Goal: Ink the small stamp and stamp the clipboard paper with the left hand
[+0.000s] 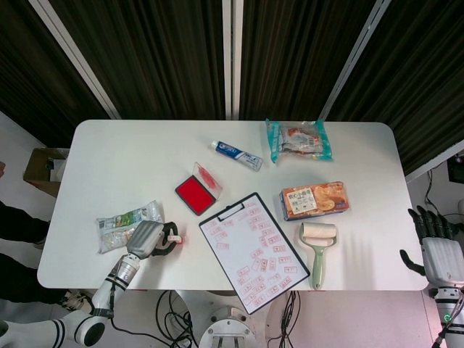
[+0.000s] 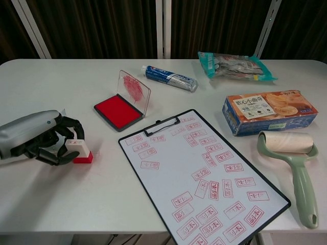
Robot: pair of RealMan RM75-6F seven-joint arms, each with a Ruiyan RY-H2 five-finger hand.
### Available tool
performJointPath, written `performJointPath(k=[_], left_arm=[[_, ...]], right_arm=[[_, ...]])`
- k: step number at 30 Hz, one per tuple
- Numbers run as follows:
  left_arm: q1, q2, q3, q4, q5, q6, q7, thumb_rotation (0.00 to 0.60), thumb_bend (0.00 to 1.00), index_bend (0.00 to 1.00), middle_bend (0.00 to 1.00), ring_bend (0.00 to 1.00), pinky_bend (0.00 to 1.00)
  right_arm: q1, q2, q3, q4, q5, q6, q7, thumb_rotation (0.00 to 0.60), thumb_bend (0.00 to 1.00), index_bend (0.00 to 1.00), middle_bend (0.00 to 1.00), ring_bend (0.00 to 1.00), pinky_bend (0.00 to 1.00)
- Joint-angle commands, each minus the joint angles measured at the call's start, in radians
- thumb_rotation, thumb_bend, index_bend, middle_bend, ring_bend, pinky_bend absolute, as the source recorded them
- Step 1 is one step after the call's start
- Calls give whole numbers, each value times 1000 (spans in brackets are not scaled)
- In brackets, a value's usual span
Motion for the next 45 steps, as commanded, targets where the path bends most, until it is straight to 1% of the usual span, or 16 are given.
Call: performJointPath(k=[1,18,22,27,29,31,32,33,34,35,36,37,39,41,43,45], left_arm=[[2,0,-2,0,-1,-2,-3,600,410,488,549,1000,1000],[7,0,-1,15,36,6,-20,600,384,417,474,1000,1000],[9,7,0,11,47,13,-22,600,380,378,451,1000,1000],[26,50,-14,-13,76,87,7,600,338,357,421,990,1000],[43,83,-28,-29,89,145,23,600,294,358,406,936,998],[69,125,-50,-43,99,226,45,600,266,358,397,830,972],[80,145,-57,-47,103,256,56,600,262,357,393,753,927],[91,169,-60,-52,105,280,67,600,257,350,378,622,795],[105,208,-58,-60,107,298,87,600,253,340,359,534,689],[114,241,-50,-68,106,301,106,583,240,313,311,394,504],[124,275,-43,-76,105,305,133,523,224,276,247,267,348],[139,314,-34,-81,106,318,175,437,204,240,189,178,249],[167,356,-22,-81,109,349,228,262,179,207,145,118,199],[205,394,-7,-88,101,381,251,149,162,189,134,103,188],[242,430,1,-106,81,405,238,76,152,170,123,97,185],[269,461,4,-122,70,425,215,50,151,166,123,97,184]], right_arm=[[1,-1,0,1,1,-2,1,600,209,0,0,0,0],[1,-6,-1,14,7,-6,8,600,209,0,0,0,0],[0,-6,-1,15,7,-5,10,600,210,0,0,0,0],[-2,-1,2,14,8,2,15,600,209,0,0,0,0],[-4,2,3,14,6,8,17,600,210,0,0,0,0],[-7,5,4,14,5,15,21,600,209,0,0,0,0],[-8,6,5,15,3,18,23,600,209,0,0,0,0],[-8,6,5,16,2,21,24,600,209,0,0,0,0],[-9,6,6,18,-1,25,27,600,209,0,0,0,0],[-10,5,5,20,-4,28,28,600,210,0,0,0,0],[-10,4,5,23,-8,32,28,600,210,0,0,0,0],[-11,2,3,26,-13,36,28,600,209,0,0,0,0],[-15,-1,3,31,-21,48,25,600,208,0,0,0,0],[-21,-4,3,37,-31,70,15,600,206,0,0,0,0],[-27,0,6,34,-36,90,10,600,203,0,0,0,0],[-31,10,11,26,-35,101,7,600,202,0,0,0,0]])
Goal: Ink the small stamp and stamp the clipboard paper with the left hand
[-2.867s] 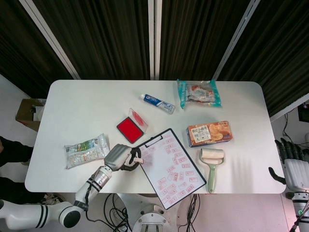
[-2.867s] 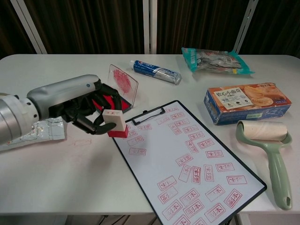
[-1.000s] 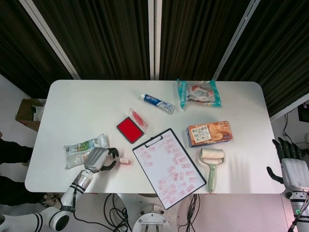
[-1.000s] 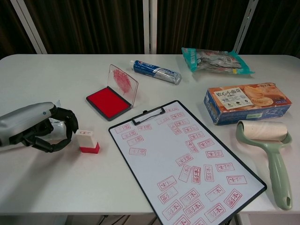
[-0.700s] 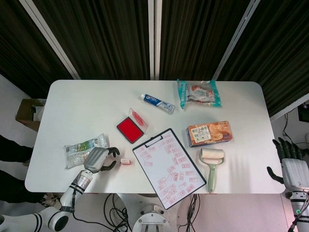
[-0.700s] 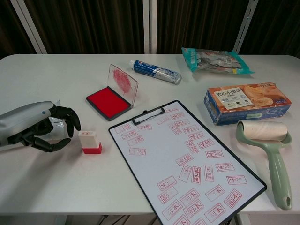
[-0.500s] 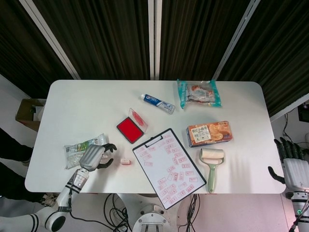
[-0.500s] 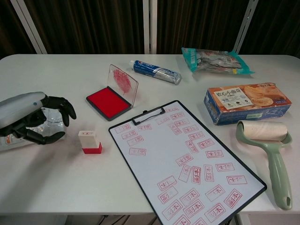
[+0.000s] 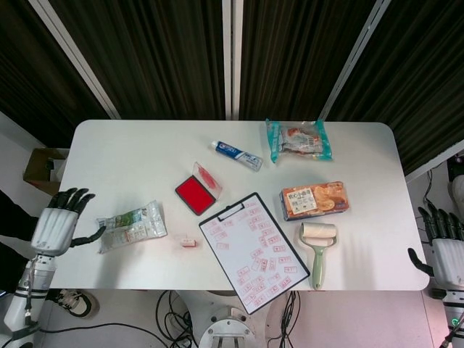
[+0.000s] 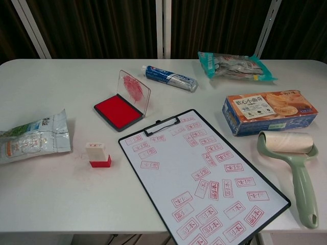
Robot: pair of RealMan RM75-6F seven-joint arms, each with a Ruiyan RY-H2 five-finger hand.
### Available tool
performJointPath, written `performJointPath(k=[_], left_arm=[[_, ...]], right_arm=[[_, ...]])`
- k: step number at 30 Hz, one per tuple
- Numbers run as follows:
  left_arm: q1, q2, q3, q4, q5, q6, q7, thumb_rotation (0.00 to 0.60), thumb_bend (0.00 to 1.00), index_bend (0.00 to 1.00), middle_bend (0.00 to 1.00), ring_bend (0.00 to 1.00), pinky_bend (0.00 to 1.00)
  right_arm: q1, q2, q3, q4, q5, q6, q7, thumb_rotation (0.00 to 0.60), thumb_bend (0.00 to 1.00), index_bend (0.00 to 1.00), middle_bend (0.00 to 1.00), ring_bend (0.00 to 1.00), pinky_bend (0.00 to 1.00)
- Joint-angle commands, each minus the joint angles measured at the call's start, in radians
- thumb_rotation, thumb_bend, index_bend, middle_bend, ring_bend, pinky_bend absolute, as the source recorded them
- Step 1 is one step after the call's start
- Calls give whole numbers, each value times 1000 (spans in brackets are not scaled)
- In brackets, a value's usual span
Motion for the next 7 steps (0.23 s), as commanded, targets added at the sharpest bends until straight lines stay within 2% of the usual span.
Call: performJointPath(k=[1,7], left_arm=[[73,76,19,-38,-22,62,-17,47,151,164,123,98,184],[126,130,21,-72,-23,110,-50,47,151,158,123,98,184]], right_arm=[[-8,17,9,-13,1,18,-7,600,201,0,0,0,0],[-9,38,17,-33,17,15,-21,600,202,0,0,0,0]])
